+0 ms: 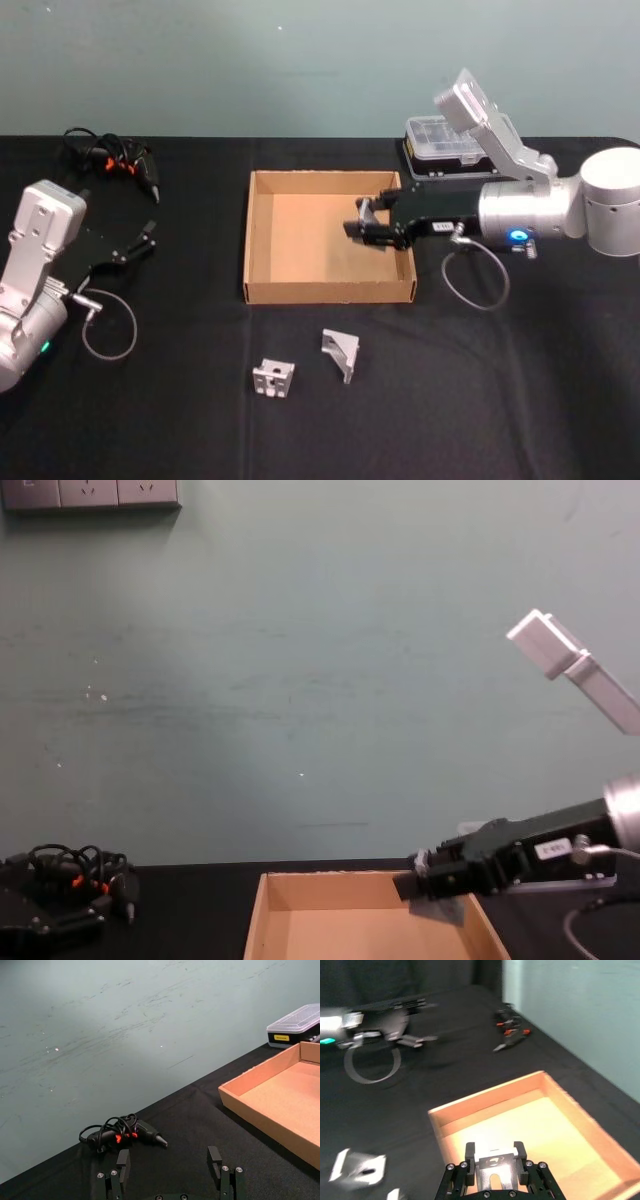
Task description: Use one hand to pick up the angle iron from the table and place it into the box.
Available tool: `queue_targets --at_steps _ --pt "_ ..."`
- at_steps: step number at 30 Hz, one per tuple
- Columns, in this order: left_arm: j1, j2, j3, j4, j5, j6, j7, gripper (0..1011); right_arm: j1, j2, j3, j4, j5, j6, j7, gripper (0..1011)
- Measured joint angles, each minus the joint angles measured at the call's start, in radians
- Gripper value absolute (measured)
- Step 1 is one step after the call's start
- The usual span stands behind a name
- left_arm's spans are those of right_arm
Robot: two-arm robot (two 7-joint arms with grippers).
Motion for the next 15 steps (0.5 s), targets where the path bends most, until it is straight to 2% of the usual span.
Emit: queue_targets --at_steps 7,8,15 --pt "0.0 0.0 0.0 0.0 0.0 0.0 0.0 1011 0.025 -0.084 0.032 0.102 -0.021 0.017 -0.109 456" --pt "0.0 0.0 0.0 0.0 0.0 0.0 0.0 1011 0.025 -0.084 0.032 0.102 -0.021 0.017 -0.109 456" --pt "0.0 0.0 0.0 0.0 0.0 0.0 0.0 1011 0.051 -0.15 0.046 0.167 -0.059 0.051 -0.207 456"
